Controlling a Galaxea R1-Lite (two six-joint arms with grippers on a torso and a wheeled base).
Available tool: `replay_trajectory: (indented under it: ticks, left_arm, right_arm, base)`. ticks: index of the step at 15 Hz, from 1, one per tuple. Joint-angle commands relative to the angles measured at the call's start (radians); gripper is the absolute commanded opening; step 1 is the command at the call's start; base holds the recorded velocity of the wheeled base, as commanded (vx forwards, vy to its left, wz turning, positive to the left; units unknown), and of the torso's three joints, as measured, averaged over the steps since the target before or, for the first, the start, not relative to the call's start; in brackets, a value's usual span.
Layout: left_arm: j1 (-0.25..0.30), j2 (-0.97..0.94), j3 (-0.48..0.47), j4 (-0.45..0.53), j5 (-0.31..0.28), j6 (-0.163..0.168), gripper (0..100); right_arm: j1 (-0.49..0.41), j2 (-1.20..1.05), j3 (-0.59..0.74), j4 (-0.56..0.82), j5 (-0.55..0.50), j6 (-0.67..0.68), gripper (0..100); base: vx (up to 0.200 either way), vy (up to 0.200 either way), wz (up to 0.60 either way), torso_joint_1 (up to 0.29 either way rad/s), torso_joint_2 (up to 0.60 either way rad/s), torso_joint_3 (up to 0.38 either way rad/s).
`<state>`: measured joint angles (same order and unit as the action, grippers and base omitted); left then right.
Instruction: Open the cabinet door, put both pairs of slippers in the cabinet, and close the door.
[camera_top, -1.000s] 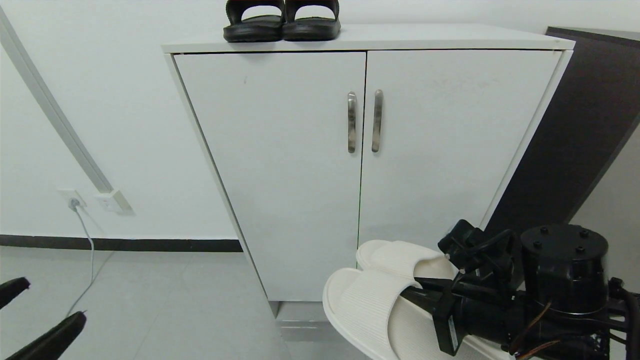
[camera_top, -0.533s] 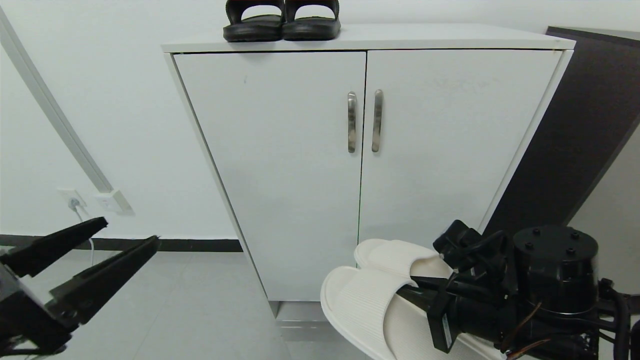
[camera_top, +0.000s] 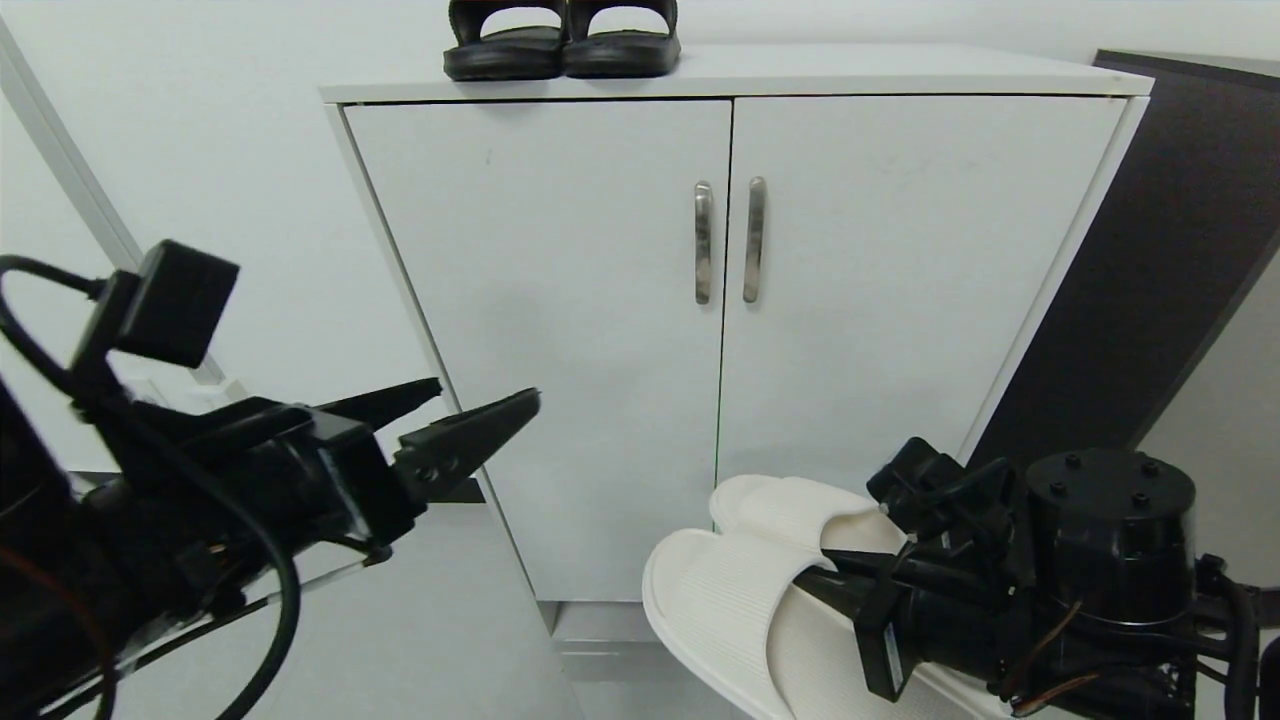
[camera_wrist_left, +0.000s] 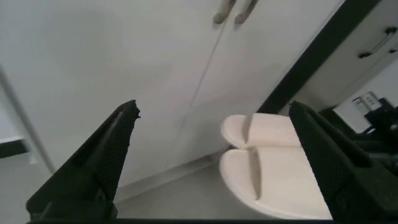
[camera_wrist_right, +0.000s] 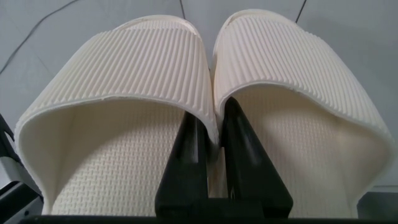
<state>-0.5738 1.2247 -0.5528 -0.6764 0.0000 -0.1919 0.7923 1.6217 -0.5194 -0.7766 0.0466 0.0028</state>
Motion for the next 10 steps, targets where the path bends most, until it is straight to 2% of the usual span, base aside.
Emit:
replay_trajectory:
  ticks: [1,2,4,5,6,10]
  left_arm:
    - [-0.083,0.104,-0.079,-0.002,0.018,-0.001,100]
    - [-0.147,0.145,-0.131,0.0,0.018,-0.006,100]
    - [-0.159,0.219,-0.216,0.0,0.015,-0.024,100]
    - [-0.179,0.262,-0.269,0.0,0.003,-0.05,100]
    - [-0.189,0.308,-0.32,0.0,-0.009,-0.06,100]
    - [-0.184,0.453,-0.493,0.024,-0.121,-0.064,100]
  right_arm:
    - [-0.001,-0.003,0.001,0.0,0.001,0.002,0]
    - [-0.005,-0.002,-0.001,0.0,0.002,0.005,0]
    - [-0.013,-0.003,0.001,0.0,0.004,0.005,0]
    - [-0.015,-0.003,0.002,0.0,0.006,0.005,0]
    - [-0.015,-0.003,0.002,0.0,0.007,0.005,0]
    - [-0.031,-0.008,0.01,-0.004,0.012,0.006,0]
  base:
    - [0.0,0.0,0.0,0.0,0.0,0.0]
    - [0.0,0.0,0.0,0.0,0.0,0.0]
    - [0.0,0.0,0.0,0.0,0.0,0.0]
    - [0.0,0.0,0.0,0.0,0.0,0.0]
    - [0.0,0.0,0.0,0.0,0.0,0.0]
    - [0.0,0.0,0.0,0.0,0.0,0.0]
